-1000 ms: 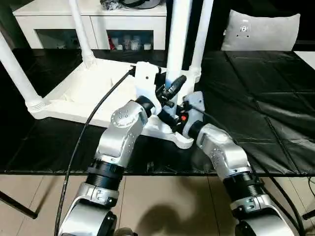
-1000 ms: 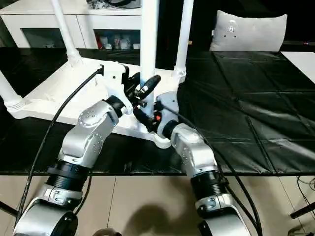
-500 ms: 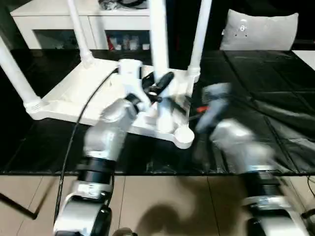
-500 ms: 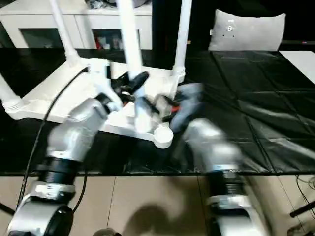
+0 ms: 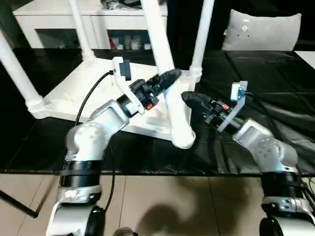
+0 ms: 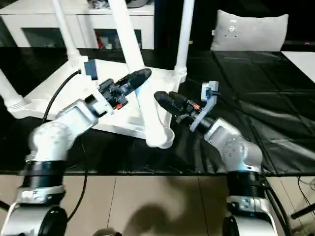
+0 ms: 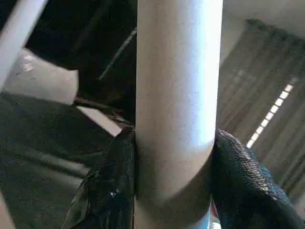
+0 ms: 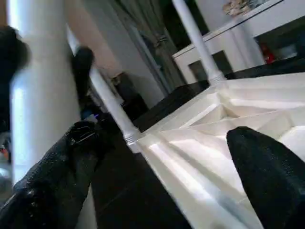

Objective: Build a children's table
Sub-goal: Pick table leg

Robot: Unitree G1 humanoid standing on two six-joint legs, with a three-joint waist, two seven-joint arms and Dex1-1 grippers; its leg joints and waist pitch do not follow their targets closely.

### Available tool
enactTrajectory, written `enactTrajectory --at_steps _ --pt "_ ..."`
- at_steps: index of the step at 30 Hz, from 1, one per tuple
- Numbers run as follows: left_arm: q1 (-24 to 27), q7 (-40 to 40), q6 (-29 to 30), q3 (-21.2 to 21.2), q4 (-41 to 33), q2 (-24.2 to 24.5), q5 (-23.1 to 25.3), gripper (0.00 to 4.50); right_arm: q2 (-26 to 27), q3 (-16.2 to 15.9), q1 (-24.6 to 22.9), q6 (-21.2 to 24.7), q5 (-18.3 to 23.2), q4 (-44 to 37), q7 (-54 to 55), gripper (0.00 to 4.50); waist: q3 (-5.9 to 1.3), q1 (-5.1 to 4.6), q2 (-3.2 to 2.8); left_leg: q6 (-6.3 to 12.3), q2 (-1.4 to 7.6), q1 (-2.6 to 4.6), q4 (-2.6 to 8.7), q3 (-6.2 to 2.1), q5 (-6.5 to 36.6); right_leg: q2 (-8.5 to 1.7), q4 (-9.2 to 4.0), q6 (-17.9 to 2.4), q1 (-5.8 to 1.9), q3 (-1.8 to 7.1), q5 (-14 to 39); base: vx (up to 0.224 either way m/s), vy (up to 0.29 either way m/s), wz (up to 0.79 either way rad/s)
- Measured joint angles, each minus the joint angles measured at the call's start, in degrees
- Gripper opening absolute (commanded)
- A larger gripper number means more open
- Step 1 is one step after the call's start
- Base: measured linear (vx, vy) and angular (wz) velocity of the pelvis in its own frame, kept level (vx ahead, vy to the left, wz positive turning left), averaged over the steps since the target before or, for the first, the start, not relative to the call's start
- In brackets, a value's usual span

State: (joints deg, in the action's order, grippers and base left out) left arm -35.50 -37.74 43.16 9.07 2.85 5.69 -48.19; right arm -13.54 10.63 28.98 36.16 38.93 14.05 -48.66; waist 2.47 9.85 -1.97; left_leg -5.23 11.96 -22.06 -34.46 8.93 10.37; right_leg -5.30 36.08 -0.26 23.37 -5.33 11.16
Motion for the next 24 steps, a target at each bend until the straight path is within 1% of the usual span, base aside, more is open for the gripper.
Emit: enactTrajectory --at_steps 2,6,12,15,16,20,21,24 --pt "0.06 -1.19 0.80 -0.15 -0.96 0.31 -0.98 1.84 -0.56 -0.20 -0.32 0.44 0.35 -0.53 -1.29 4.50 0.00 0.00 0.01 0.00 0.00 -0.01 0.00 0.00 0.00 0.00 0.00 0.00 0.00 0.00 0.00 0.000 0.000 0.00" --pt "0.20 -4.04 3.25 -1.54 -3.02 1.77 -2.85 1.84 -3.14 -1.90 -1.88 2.07 2.16 -3.75 -6.33 4.50 0.00 -0.01 0.00 0.00 0.00 -0.01 0.00 0.00 0.00 0.00 0.00 0.01 0.00 0.00 0.00 0.000 0.000 0.00" --pt "0.20 -8.69 3.49 -2.90 -4.90 3.26 -4.06 1.84 -5.59 -2.48 -2.43 2.88 3.52 -5.97 -12.12 4.50 0.01 -0.05 0.03 0.01 0.00 0.01 0.00 0.01 -0.01 0.00 0.00 0.01 0.00 0.01 0.00 0.000 0.000 0.00" --pt "0.21 -12.40 4.11 -4.28 -6.57 4.64 -4.98 1.84 -8.09 -4.19 -2.45 3.92 4.03 -7.61 -16.28 4.50 0.01 0.00 0.04 0.01 0.00 0.01 0.00 0.01 0.00 0.00 -0.01 0.01 -0.01 0.00 0.01 0.000 0.000 0.00" --pt "0.20 -12.96 4.19 -4.60 -6.72 4.90 -4.98 1.84 -8.52 -4.59 -2.45 3.92 4.02 -7.71 -16.87 4.23 0.01 -0.01 0.04 0.01 0.00 0.01 0.00 0.00 -0.01 0.00 -0.01 0.01 -0.01 0.01 0.01 0.000 0.000 0.00" --pt "0.20 -14.76 4.12 -6.67 -6.56 5.96 -3.96 1.84 -10.19 -6.91 -2.44 4.29 3.25 -7.69 -19.43 4.10 0.01 0.00 0.04 0.03 0.00 0.01 0.00 0.01 -0.03 0.00 0.00 0.01 -0.02 0.00 0.00 0.000 0.000 0.00" --pt "0.20 -15.18 3.97 -7.02 -6.42 5.98 -3.67 1.84 -10.43 -7.19 -2.44 4.42 3.03 -7.67 -19.80 3.80 0.01 -0.01 0.04 0.04 0.00 0.01 0.00 0.01 -0.04 0.00 0.00 0.01 -0.02 0.01 0.00 0.000 0.000 0.00" --pt "0.20 -15.83 3.48 -7.65 -6.04 5.99 -3.23 1.84 -10.86 -7.88 -2.44 4.57 2.61 -7.68 -20.91 3.69 0.01 0.01 0.05 0.06 0.00 0.01 0.00 0.01 -0.05 0.00 0.00 0.01 -0.02 0.00 0.00 0.000 0.000 0.00"
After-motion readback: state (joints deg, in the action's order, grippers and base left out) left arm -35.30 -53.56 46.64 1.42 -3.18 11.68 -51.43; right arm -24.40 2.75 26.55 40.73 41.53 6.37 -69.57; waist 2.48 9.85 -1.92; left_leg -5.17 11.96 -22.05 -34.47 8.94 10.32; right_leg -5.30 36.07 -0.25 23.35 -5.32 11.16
